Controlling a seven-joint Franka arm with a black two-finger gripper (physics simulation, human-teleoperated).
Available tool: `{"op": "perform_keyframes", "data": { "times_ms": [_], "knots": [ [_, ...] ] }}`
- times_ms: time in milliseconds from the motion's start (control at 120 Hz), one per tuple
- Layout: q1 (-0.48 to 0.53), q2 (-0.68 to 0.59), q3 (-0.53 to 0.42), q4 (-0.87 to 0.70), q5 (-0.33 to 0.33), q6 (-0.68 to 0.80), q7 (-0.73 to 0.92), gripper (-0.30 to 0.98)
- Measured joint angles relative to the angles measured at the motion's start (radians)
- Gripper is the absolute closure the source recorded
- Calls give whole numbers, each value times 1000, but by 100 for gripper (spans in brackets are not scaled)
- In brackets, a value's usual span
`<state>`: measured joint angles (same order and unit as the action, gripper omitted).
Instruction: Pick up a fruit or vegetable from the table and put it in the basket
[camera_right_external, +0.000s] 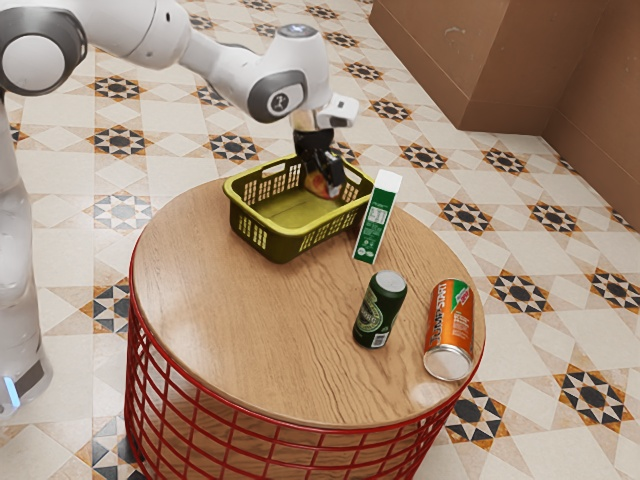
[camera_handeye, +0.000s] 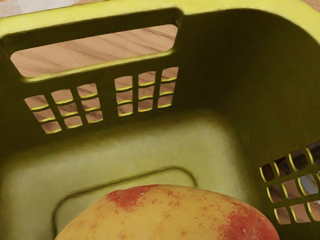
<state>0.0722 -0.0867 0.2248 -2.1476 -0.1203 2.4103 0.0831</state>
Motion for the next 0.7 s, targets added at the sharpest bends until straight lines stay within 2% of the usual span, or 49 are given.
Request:
{"op": "perform_keyframes", "data": {
  "times_ms": [300, 583, 600, 633, 700],
  "knots": [
    [2, 1, 7, -2, -15, -4, -1, 8],
    [0, -16, 7, 3, -6, -86, -7, 4],
    [0, -21, 6, 24, 2, -101, -7, 4],
    [12, -26, -12, 178, 36, -209, -8, 3],
    [34, -58, -128, 586, 80, -565, -24, 3]
  ]
}}
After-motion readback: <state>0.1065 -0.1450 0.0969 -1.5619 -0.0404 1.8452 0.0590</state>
